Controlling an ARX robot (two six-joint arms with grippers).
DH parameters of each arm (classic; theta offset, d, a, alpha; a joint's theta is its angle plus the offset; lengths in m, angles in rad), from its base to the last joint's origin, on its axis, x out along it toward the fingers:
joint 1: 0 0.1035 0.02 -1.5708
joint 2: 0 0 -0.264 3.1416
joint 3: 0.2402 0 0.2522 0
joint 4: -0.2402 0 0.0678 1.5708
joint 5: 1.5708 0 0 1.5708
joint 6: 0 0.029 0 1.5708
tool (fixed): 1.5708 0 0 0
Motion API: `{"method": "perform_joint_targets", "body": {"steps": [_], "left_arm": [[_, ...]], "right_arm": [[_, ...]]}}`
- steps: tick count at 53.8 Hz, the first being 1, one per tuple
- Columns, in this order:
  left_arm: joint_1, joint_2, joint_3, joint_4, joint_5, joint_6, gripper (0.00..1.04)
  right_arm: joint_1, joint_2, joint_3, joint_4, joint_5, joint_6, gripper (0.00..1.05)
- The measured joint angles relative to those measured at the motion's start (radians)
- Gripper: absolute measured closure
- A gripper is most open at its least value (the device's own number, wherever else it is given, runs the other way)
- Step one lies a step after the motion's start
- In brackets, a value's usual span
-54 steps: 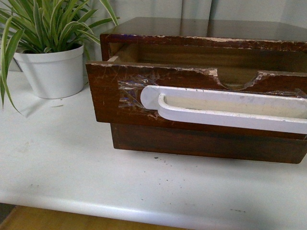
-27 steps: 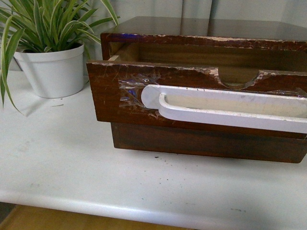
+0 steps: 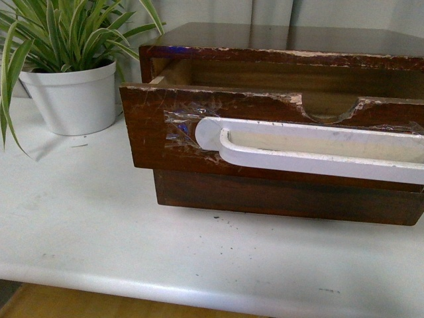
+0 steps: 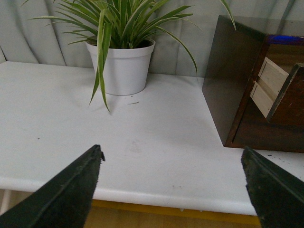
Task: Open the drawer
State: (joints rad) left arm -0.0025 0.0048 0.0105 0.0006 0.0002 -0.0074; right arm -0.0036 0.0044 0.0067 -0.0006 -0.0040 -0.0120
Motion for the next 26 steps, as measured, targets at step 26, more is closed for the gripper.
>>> {"method": "perform_joint_targets", "body": {"steps": [26], "left_arm": [[0.0, 0.0, 0.0, 0.0, 0.0, 0.002, 0.06]], "right_arm": [[0.0, 0.0, 0.0, 0.0, 0.0, 0.002, 0.09]]}}
